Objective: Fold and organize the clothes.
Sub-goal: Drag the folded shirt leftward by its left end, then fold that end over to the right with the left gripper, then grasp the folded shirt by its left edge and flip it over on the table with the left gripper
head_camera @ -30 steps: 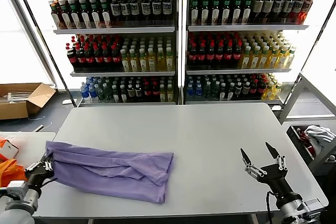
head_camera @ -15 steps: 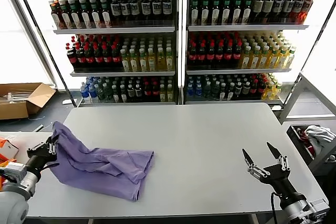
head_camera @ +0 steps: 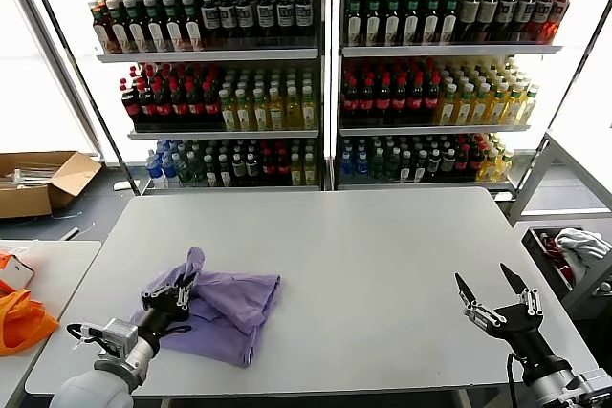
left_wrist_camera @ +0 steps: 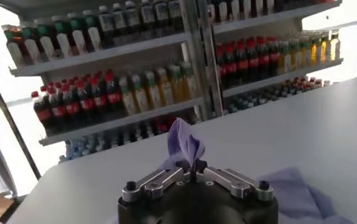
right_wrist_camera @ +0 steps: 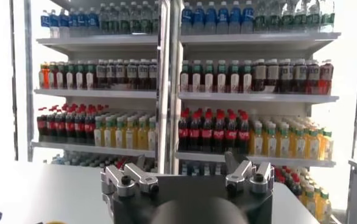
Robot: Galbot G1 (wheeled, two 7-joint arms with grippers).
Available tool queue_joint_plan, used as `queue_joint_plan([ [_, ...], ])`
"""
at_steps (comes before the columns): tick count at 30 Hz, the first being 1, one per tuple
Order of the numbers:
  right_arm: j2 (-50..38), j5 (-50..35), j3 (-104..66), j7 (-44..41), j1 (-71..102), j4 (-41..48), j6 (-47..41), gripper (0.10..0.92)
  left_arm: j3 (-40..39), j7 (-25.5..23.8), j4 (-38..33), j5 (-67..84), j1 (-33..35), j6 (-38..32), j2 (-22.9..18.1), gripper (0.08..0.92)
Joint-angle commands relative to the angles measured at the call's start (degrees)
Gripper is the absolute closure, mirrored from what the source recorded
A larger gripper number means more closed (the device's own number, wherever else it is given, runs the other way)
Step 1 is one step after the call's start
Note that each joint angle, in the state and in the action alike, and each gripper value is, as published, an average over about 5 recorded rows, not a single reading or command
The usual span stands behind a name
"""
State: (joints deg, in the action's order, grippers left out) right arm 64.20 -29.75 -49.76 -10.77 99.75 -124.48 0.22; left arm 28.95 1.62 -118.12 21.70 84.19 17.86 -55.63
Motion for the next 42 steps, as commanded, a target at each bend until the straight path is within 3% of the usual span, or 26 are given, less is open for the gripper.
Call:
queue_joint_plan([
  [1, 0.2, -0.2, -0.6, -0.2, 0.3, 0.3, 0.0, 0.203, -11.1, 1.1, 0.5, -1.1, -3.2, 2.1, -4.3, 0.892],
  [10, 0.2, -0.3, -0.5, -0.1, 0.8, 0.4, -0.1, 0.203, -12.1, 1.5, -0.2, 0.4, -4.1, 3.2, -3.7, 0.892],
  [20, 0.6, -0.3, 0.7, -0.2, 0.1, 0.4, -0.3, 0.203, -12.7, 2.6, 4.8, -1.0, -5.7, 3.1, -4.5, 0.870],
  [27, 0.7, -0.2, 0.8, 0.0, -0.3, 0.5, -0.3, 0.203, -11.2, 5.1, 1.3, 1.2, -5.8, 3.5, -4.6, 0.680],
  [34, -0.1, -1.0, -0.3, 0.3, -1.4, 0.7, -0.7, 0.203, -1.3, 6.9, -6.3, 6.6, -1.2, 6.4, -1.7, 0.481],
  [42, -0.2, -1.1, 0.4, 0.5, -2.1, 0.7, -1.2, 0.203, 12.5, 6.4, 1.1, 11.6, -0.6, 6.8, 1.2, 0.250],
])
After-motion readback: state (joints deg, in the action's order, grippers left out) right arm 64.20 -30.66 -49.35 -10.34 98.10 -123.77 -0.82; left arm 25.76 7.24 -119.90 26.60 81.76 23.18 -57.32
